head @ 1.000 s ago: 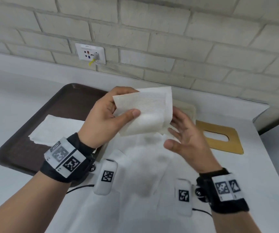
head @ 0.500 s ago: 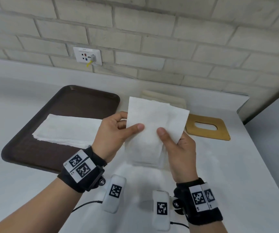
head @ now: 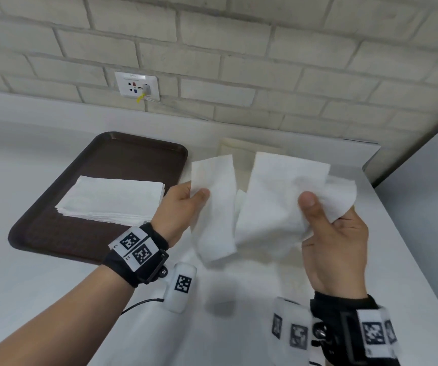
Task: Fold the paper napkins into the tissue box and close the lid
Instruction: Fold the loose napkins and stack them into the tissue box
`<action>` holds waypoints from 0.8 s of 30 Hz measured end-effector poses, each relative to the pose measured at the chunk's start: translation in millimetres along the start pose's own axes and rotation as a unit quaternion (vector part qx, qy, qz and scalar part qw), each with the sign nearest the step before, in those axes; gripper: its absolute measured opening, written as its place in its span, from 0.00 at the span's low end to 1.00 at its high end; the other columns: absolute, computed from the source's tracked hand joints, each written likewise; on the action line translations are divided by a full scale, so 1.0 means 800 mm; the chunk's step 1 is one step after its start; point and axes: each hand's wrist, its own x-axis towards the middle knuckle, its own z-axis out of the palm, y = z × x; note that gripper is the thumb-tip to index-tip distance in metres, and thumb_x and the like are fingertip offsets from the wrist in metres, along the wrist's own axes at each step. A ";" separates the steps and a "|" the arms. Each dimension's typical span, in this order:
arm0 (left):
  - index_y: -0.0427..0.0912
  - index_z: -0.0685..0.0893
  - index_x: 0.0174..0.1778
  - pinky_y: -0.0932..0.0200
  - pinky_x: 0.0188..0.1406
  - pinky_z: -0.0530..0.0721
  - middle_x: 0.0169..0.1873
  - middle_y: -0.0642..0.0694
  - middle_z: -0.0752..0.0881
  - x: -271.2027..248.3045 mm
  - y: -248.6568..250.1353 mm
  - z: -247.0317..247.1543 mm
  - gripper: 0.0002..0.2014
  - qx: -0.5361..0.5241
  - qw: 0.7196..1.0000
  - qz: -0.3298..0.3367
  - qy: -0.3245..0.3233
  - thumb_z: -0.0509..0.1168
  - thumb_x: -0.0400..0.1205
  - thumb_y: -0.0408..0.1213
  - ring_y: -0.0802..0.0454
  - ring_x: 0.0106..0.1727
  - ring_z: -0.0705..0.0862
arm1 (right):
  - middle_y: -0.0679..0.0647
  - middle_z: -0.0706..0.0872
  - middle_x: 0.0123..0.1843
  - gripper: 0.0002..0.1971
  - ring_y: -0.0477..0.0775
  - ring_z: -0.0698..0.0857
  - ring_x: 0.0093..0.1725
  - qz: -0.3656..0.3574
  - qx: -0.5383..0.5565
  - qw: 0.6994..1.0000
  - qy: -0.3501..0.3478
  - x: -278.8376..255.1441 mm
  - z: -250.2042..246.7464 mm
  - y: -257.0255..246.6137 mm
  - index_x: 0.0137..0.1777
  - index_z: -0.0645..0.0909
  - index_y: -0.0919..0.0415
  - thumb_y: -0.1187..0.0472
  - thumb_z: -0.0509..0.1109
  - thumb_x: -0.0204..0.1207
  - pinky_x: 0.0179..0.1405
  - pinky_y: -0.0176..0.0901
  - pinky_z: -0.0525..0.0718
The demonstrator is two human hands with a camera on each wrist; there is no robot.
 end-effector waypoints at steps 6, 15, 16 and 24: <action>0.31 0.89 0.53 0.63 0.22 0.59 0.28 0.43 0.81 -0.016 0.001 0.011 0.13 0.034 0.994 -0.057 -0.085 0.59 0.91 0.31 0.50 0.22 0.69 | 0.50 0.95 0.52 0.07 0.52 0.94 0.55 0.055 -0.110 0.992 0.016 0.003 0.026 0.035 0.49 0.94 0.53 0.59 0.83 0.71 0.63 0.59 0.89; 0.43 0.87 0.71 0.44 0.64 0.88 0.64 0.44 0.92 -0.032 -0.003 -0.014 0.24 -0.073 0.975 -0.125 -0.167 0.56 0.92 0.56 0.45 0.65 0.91 | 0.42 0.95 0.49 0.07 0.45 0.93 0.53 0.038 -0.232 0.970 0.062 -0.002 0.047 0.094 0.49 0.93 0.49 0.53 0.84 0.73 0.63 0.60 0.89; 0.40 0.87 0.68 0.49 0.57 0.90 0.58 0.45 0.94 -0.035 -0.004 -0.013 0.22 -0.057 0.978 -0.108 -0.169 0.59 0.92 0.54 0.48 0.59 0.93 | 0.42 0.95 0.48 0.07 0.45 0.93 0.53 0.046 -0.231 0.970 0.062 -0.004 0.050 0.097 0.48 0.93 0.49 0.52 0.84 0.73 0.63 0.60 0.89; 0.37 0.91 0.57 0.22 0.65 0.82 0.57 0.30 0.92 -0.010 -0.016 -0.054 0.19 -0.045 0.995 -0.040 -0.075 0.70 0.84 0.50 0.21 0.58 0.88 | 0.47 0.95 0.52 0.08 0.49 0.93 0.56 0.031 -0.094 0.990 0.104 -0.026 0.050 0.063 0.52 0.92 0.53 0.53 0.79 0.75 0.53 0.41 0.90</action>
